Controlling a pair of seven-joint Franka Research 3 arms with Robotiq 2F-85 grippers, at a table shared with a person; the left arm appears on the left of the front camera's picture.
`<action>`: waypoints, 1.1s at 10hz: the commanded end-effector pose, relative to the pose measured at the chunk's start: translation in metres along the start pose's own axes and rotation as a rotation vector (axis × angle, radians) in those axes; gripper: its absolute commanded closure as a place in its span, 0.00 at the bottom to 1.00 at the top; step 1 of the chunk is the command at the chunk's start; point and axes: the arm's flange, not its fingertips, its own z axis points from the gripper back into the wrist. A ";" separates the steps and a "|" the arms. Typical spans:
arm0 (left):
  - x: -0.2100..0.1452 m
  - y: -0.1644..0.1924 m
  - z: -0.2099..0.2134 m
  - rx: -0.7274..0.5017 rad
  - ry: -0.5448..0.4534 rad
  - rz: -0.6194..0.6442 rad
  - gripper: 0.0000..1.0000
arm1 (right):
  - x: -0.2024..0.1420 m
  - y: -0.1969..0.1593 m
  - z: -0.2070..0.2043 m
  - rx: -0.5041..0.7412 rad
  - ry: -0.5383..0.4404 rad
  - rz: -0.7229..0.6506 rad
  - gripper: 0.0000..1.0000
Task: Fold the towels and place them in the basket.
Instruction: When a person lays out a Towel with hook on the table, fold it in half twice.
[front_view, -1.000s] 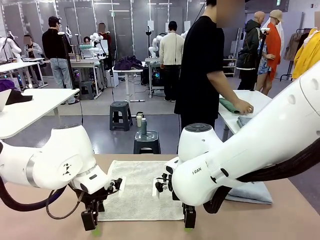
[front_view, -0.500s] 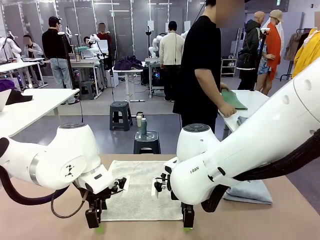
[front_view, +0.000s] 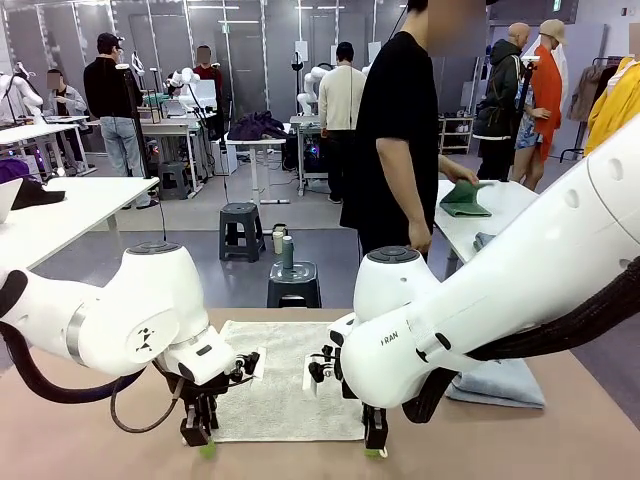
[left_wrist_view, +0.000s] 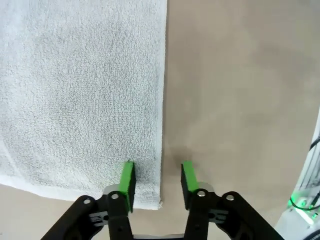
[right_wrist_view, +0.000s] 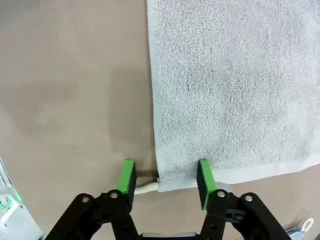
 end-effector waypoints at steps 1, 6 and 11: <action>0.007 0.007 -0.006 -0.018 0.057 0.016 1.00 | 0.001 -0.003 -0.003 -0.007 0.007 -0.015 1.00; 0.010 0.008 -0.006 -0.038 0.053 0.004 1.00 | 0.000 -0.003 0.001 -0.004 0.005 -0.019 1.00; 0.009 0.008 0.018 -0.065 -0.055 -0.024 1.00 | 0.000 0.000 0.015 0.011 -0.013 -0.041 1.00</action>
